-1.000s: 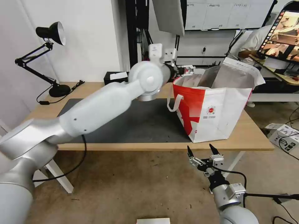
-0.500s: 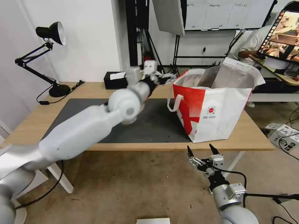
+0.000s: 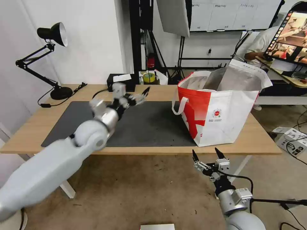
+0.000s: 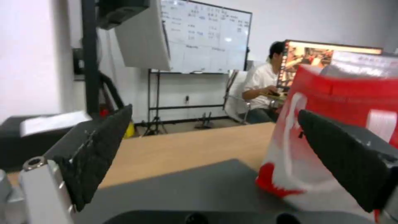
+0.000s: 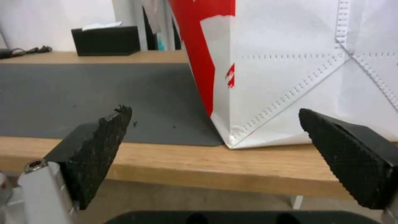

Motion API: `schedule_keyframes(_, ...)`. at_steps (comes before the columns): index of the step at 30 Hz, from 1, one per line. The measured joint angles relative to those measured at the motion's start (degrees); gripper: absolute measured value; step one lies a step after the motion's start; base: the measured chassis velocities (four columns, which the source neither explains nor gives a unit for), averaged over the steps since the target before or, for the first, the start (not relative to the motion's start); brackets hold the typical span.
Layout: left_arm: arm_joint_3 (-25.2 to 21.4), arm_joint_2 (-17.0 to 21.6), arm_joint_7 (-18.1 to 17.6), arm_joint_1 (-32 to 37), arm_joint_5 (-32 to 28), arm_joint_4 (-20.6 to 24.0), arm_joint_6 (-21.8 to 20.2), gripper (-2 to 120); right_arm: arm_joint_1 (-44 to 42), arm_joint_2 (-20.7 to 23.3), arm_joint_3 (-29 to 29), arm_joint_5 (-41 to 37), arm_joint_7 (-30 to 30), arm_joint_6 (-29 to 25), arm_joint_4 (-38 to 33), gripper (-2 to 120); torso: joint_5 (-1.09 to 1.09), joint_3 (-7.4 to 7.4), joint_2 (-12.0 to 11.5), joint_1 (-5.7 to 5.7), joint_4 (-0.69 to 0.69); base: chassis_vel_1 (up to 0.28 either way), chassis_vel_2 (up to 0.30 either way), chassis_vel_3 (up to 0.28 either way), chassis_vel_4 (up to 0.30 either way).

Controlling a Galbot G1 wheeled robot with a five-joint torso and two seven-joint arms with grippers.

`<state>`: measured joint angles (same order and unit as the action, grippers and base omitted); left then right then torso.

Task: Pick up the trash from the table and place it into the takeout bag.

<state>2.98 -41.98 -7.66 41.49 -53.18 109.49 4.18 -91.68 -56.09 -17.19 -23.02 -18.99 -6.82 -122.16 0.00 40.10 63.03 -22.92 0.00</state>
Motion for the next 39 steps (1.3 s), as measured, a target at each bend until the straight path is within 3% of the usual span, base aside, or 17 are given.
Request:
schedule_keyframes(5, -8.1, 0.1, 3.1, 9.3, 2.3, 1.5, 2.4, 100, 0.0, 0.0, 0.0, 0.0, 0.0, 0.0, 0.0, 100, 0.0, 0.0, 0.0, 0.0, 0.01, 0.0, 0.0, 0.0, 0.0)
schedule_keyframes(15, -17.7, -0.4, 7.8, 21.7, 5.7, 2.8, 6.9, 100, 0.0, 0.0, 0.0, 0.0, 0.0, 0.0, 0.0, 100, 0.0, 0.0, 0.0, 0.0, -0.01, 0.0, 0.0, 0.0, 0.0)
schedule_keyframes(18, -24.7, -1.5, 9.3, 28.5, 9.0, 2.9, 7.6, 100, 0.0, 0.0, 0.0, 0.0, 0.0, 0.0, 0.0, 100, 0.0, 0.0, 0.0, 0.0, -0.01, 0.0, 0.0, 0.0, 0.0)
schedule_keyframes(19, -24.7, -1.5, 9.3, 28.5, 9.0, 2.9, 7.6, 100, 0.0, 0.0, 0.0, 0.0, 0.0, 0.0, 0.0, 100, 0.0, 0.0, 0.0, 0.0, -0.01, 0.0, 0.0, 0.0, 0.0)
schedule_keyframes(25, -34.7, -4.9, 10.1, 40.1, 12.7, 3.3, 7.6, 100, 0.0, 0.0, 0.0, 0.0, 0.0, 0.0, 0.0, 100, 0.02, 0.0, 0.0, 0.0, 0.0, 0.0, 0.0, 0.0, 0.0)
schedule_keyframes(30, -39.0, -8.2, 10.0, 46.7, 14.3, 4.0, 7.7, 100, 0.0, 0.0, 0.0, 0.0, 0.0, 0.0, 0.0, 100, 0.0, 0.0, 0.0, 0.0, 0.0, 0.0, 0.0, 0.0, 0.0)
schedule_keyframes(39, -42.6, -11.7, 10.0, 52.2, 16.1, 4.4, 7.6, 100, 0.0, 0.0, 0.0, 0.0, 0.0, 0.0, 0.0, 100, 0.0, 0.0, 0.0, 0.0, 0.0, 0.0, 0.0, 0.0, 0.0)
